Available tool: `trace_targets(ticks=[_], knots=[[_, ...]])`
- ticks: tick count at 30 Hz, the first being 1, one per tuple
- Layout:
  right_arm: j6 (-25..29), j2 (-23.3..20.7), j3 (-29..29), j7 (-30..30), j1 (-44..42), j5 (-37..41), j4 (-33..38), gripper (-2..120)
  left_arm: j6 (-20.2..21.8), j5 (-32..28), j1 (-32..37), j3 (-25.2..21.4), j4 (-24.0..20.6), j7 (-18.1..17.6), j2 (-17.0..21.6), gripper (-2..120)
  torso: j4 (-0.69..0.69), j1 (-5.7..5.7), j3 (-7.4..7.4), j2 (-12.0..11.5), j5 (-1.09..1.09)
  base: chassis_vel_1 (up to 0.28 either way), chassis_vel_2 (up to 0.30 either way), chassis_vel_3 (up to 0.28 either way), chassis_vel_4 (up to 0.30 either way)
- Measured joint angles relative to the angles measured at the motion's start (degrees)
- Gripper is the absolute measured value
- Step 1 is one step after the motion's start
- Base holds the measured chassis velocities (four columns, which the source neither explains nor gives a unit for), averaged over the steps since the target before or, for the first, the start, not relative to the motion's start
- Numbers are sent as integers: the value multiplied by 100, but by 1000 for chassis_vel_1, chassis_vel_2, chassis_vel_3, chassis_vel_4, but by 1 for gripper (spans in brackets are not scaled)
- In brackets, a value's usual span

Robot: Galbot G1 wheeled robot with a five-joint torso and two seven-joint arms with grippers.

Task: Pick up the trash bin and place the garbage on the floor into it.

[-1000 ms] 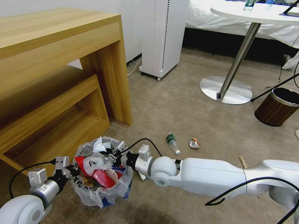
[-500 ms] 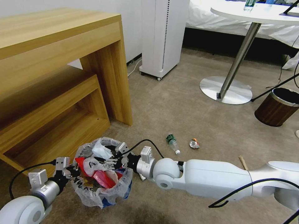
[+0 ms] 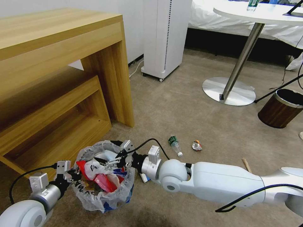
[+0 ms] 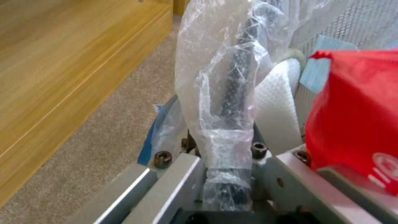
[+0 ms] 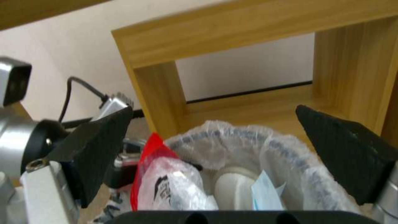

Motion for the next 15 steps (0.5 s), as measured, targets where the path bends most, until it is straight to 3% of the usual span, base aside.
trace_targets(ticks=[7,10,13,15], knots=[[-30,-162,556,62,-204,25,133,100,0,1,19,-16,-1,0,0,0,0,0,0,0,0,0,0,0,0],[-134,-299,1051,104,-438,49,175,100,0,-3,27,-25,-4,0,9,0,1,0,0,0,0,0,0,0,0],[-440,-681,1994,302,-1084,131,302,100,0,-16,21,-31,-4,0,50,0,-1,0,0,0,1,0,0,0,0],[-465,-802,2193,382,-1232,131,336,100,-1,-19,17,-31,-3,-1,59,0,-1,0,0,0,1,0,0,0,0]])
